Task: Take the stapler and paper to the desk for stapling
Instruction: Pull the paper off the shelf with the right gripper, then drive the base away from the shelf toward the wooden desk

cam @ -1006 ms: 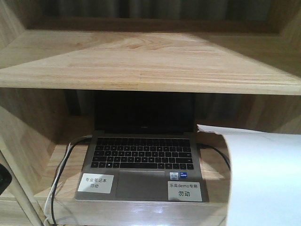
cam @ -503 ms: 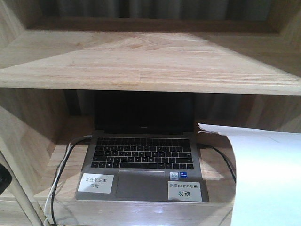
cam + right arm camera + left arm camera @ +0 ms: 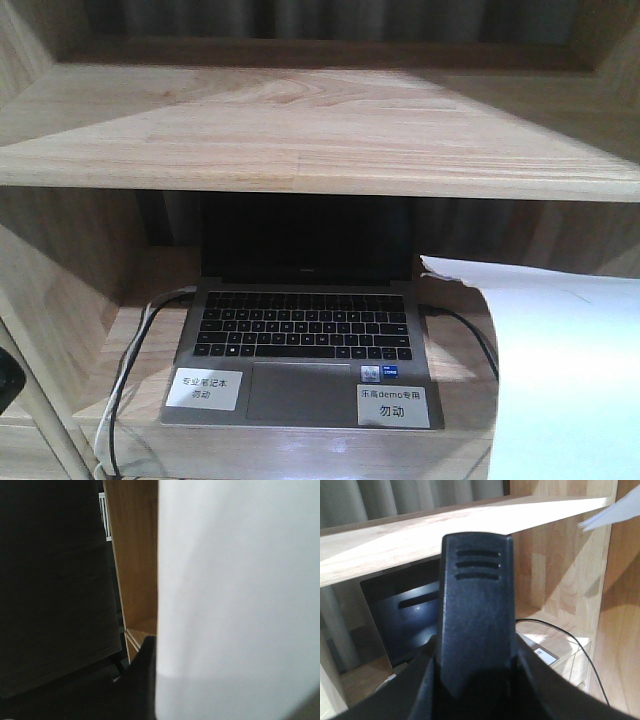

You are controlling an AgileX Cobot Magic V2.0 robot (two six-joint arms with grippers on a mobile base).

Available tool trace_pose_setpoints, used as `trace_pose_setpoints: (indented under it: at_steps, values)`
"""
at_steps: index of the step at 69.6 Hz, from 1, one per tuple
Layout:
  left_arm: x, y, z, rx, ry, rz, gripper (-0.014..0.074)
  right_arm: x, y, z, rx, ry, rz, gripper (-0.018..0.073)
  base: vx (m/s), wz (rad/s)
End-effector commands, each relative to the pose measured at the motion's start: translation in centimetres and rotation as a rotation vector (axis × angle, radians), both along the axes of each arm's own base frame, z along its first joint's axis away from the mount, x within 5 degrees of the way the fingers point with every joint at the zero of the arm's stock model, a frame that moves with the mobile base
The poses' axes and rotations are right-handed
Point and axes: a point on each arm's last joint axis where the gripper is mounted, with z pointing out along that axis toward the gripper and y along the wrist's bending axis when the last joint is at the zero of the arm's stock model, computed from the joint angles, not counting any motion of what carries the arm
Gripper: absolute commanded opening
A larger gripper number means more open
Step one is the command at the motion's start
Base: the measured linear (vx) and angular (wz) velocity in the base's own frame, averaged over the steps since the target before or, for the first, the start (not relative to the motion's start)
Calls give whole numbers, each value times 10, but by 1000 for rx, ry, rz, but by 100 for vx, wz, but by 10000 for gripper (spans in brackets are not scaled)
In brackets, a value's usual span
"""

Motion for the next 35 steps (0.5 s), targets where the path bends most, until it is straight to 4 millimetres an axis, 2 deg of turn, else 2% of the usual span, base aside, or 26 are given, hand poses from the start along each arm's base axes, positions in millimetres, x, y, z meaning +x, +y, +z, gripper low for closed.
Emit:
trace_pose_setpoints:
  at_steps: [1,35]
  values:
    - [0,2,18,-91,-94,16,-6,-2,0,1,-2,-31,0,-5,0,1]
    - [0,2,18,-91,-94,16,-6,-2,0,1,-2,-31,0,-5,-3,11]
